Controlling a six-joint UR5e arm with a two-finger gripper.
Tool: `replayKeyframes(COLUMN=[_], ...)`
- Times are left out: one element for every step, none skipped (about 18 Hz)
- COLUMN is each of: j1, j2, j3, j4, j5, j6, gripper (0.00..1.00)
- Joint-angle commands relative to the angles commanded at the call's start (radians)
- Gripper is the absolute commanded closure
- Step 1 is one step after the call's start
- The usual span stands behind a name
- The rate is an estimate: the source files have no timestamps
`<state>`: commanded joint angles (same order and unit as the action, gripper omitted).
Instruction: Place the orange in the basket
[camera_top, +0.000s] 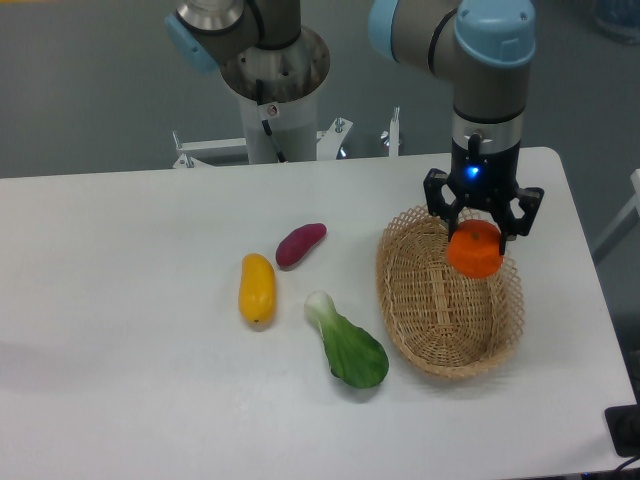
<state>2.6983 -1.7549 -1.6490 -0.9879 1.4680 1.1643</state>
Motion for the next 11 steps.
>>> replayKeyframes(j1=[0.000, -0.002, -0.002, -0.002, -0.003, -0.003, -0.005, -0.006, -0.006, -0.009, -0.011], j2=[0.000, 0.000, 0.000, 0.000, -0.002, -0.002, -0.002, -0.002, -0.003, -0.009, -0.015], j3=[0.000, 0.000, 0.000, -0.003, -0.006, -0.008, -0.009, -0.017, -0.028, -0.031, -0.031], j4=[0.000, 0.000, 0.000, 0.000, 0.002, 0.003, 0.003, 0.009, 0.014, 0.021, 0.026], j5=[0.000, 0.000, 0.000, 0.002, 0.003, 0.005, 0.005, 0.006, 0.006, 0.006, 0.006], j6=[0.000, 0.000, 0.000, 0.000, 0.002, 0.002, 0.002, 0.000, 0.000, -0.002, -0.002], gripper=[0.40, 0.40, 0.40, 0.40, 0.40, 0.40, 0.40, 0.40, 0.40, 0.40, 0.40])
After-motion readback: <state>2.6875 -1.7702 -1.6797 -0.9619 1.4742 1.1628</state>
